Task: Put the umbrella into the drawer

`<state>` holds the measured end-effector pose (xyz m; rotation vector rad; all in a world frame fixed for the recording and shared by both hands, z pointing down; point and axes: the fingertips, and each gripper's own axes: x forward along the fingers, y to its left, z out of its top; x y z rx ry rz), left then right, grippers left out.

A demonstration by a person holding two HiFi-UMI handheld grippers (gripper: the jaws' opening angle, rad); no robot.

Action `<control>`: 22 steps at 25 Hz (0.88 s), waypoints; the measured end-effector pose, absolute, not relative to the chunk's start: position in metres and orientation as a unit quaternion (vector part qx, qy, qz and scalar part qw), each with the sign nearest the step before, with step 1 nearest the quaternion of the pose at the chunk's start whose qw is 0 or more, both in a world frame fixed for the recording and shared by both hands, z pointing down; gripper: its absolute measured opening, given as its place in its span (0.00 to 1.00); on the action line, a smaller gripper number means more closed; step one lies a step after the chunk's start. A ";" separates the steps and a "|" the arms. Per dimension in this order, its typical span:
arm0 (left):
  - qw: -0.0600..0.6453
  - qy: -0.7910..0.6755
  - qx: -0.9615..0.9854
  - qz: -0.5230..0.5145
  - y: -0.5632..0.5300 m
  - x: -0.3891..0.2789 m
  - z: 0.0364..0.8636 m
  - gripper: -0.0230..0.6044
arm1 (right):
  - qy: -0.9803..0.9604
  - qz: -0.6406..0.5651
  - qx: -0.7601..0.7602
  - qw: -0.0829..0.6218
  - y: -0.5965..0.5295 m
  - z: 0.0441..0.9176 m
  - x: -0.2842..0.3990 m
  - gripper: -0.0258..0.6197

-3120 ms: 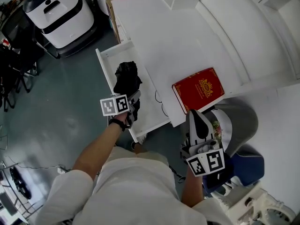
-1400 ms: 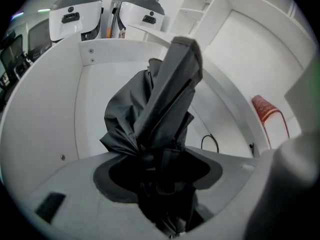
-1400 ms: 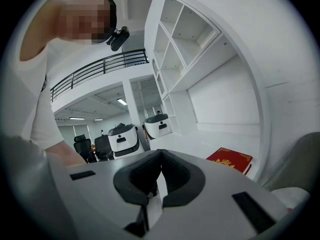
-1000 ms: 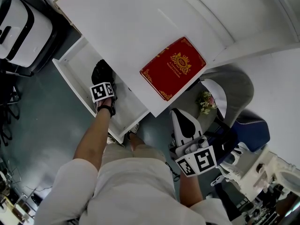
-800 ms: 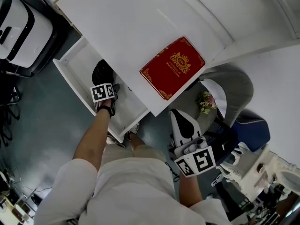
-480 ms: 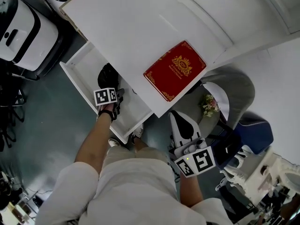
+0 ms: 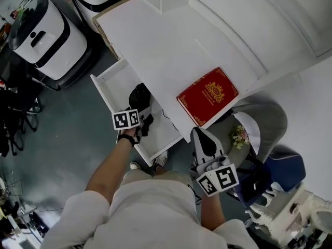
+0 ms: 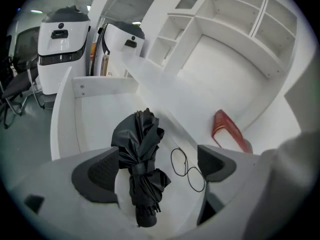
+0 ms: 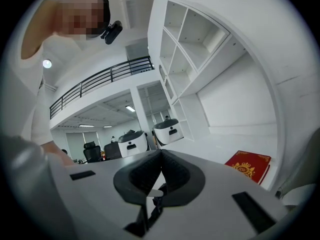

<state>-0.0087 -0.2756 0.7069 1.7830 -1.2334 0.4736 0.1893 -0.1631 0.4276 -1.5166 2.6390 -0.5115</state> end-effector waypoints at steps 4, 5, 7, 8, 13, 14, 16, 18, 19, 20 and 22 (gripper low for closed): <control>0.440 -0.484 0.746 0.124 -0.276 -0.017 0.667 0.81 | 0.869 -0.151 -0.471 0.031 -0.167 0.413 0.164 0.04; 0.437 -0.480 0.753 0.107 -0.276 -0.020 0.657 0.81 | 0.871 -0.148 -0.467 0.030 -0.168 0.410 0.158 0.04; 0.432 -0.469 0.766 0.080 -0.273 -0.023 0.639 0.80 | 0.875 -0.145 -0.462 0.026 -0.171 0.406 0.150 0.04; 0.430 -0.462 0.773 0.070 -0.271 -0.024 0.631 0.76 | 0.875 -0.145 -0.461 0.024 -0.172 0.405 0.147 0.04; 0.395 -0.417 0.818 0.016 -0.266 -0.035 0.585 0.23 | 0.880 -0.127 -0.458 0.013 -0.178 0.391 0.128 0.04; 0.387 -0.412 0.825 0.002 -0.266 -0.040 0.574 0.14 | 0.881 -0.121 -0.458 0.011 -0.179 0.386 0.124 0.04; 0.364 -0.412 0.835 -0.020 -0.267 -0.052 0.549 0.08 | 0.882 -0.110 -0.457 0.009 -0.182 0.378 0.117 0.04; 0.329 -0.429 0.841 -0.027 -0.265 -0.070 0.522 0.06 | 0.885 -0.100 -0.454 0.007 -0.182 0.370 0.109 0.04; 0.306 -0.443 0.842 -0.029 -0.263 -0.081 0.507 0.06 | 0.887 -0.096 -0.451 0.006 -0.182 0.366 0.104 0.04; 0.282 -0.460 0.841 -0.034 -0.260 -0.094 0.489 0.06 | 0.889 -0.092 -0.448 0.008 -0.182 0.361 0.100 0.04; 0.234 -0.489 0.839 -0.049 -0.253 -0.120 0.450 0.06 | 0.891 -0.085 -0.446 0.014 -0.183 0.349 0.094 0.04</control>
